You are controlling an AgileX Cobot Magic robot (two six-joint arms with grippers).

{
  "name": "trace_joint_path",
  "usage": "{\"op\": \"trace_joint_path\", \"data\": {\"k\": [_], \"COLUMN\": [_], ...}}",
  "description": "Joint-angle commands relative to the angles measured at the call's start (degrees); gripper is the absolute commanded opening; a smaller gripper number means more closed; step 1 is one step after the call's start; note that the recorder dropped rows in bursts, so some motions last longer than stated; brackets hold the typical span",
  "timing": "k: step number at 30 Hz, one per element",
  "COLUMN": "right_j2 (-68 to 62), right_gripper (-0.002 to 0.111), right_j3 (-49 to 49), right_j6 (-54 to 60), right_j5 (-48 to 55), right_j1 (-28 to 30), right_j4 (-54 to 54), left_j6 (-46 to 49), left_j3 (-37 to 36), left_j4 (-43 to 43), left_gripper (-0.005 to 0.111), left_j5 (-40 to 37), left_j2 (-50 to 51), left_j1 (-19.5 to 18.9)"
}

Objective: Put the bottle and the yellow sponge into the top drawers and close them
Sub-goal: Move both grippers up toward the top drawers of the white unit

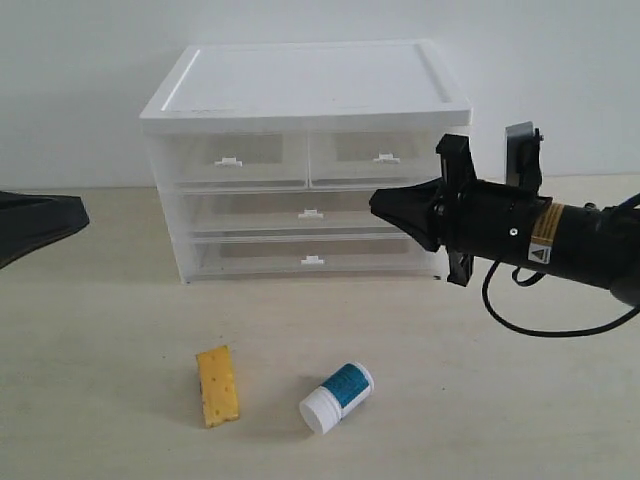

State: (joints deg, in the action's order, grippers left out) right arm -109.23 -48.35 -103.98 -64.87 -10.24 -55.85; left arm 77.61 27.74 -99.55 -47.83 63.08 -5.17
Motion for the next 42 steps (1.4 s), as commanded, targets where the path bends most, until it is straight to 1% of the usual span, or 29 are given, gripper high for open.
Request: {"op": "trace_joint_path", "data": {"k": [1,3,7,12,14,16,18,20,22,29,32,35,37,38,40,42], "right_j2": [-1.99,-1.86,-1.86,-1.86,-1.86,-1.86,-1.86,-1.65,-1.65,-1.65,-1.65,-1.38,-1.28,-1.20,-1.06,-0.82], "right_gripper": [0.000,0.000,0.000,0.000,0.000,0.000,0.000,0.000,0.000,0.000,0.000,0.000,0.000,0.000,0.000,0.000], "right_j3": [-1.06,-1.06,-0.96,-0.96,-0.96,-0.96,-0.96,-0.96,-0.96,-0.96,-0.96,-0.96,-0.96,-0.96,-1.09,-1.09], "right_j6": [1.78,4.52,8.98,12.87,14.62,16.14,16.53,16.91,16.91,16.69,14.60,14.21,13.80,14.05,15.33,16.10], "right_j5": [-5.10,-5.10,-5.10,-5.10,-5.10,-5.10,-5.10,-5.10,-5.10,-5.10,-5.10,-5.10,-3.91,-1.99,1.73,4.87], "right_j1": [0.42,0.42,0.12,-4.10,-6.44,-8.42,-9.26,-9.27,-8.70,-8.07,-7.97,-7.97,-7.97,-7.82,-7.08,-5.95], "right_j4": [-0.12,0.03,1.18,3.42,5.57,7.79,8.30,8.10,7.82,6.93,8.29,9.29,9.29,9.43,8.75,7.49], "left_j6": [1.11,4.51,7.02,10.87,12.57,13.46,13.21,12.16,12.16,12.16,12.16,11.28,9.23,8.08,5.23,4.44], "left_j3": [0.86,0.86,0.52,0.22,0.96,1.70,2.47,3.39,5.28,15.02,19.94,25.05,27.32,28.32,29.96,31.71], "left_j4": [-0.39,-0.39,-0.39,-0.39,-0.39,-0.39,-0.39,-0.39,-0.39,-0.39,-0.39,-0.39,-0.39,-0.39,-0.39,-0.39], "left_gripper": [0.004,0.004,0.004,0.004,0.004,0.004,0.004,0.004,0.004,0.004,0.004,0.004,0.004,0.005,0.012,0.027], "left_j5": [-8.42,-11.65,-14.67,-15.12,-12.95,-7.59,-3.03,-1.53,-1.84,-1.14,-0.76,1.91,2.98,3.07,3.36,3.03], "left_j2": [2.89,3.18,2.77,2.69,2.69,2.81,3.47,5.07,7.68,18.43,23.80,27.72,29.87,31.10,33.30,35.64], "left_j1": [-0.17,-0.17,-0.17,-0.17,-0.17,-0.17,-0.17,-0.05,0.45,5.71,7.86,9.14,9.28,9.28,9.28,9.28]}}
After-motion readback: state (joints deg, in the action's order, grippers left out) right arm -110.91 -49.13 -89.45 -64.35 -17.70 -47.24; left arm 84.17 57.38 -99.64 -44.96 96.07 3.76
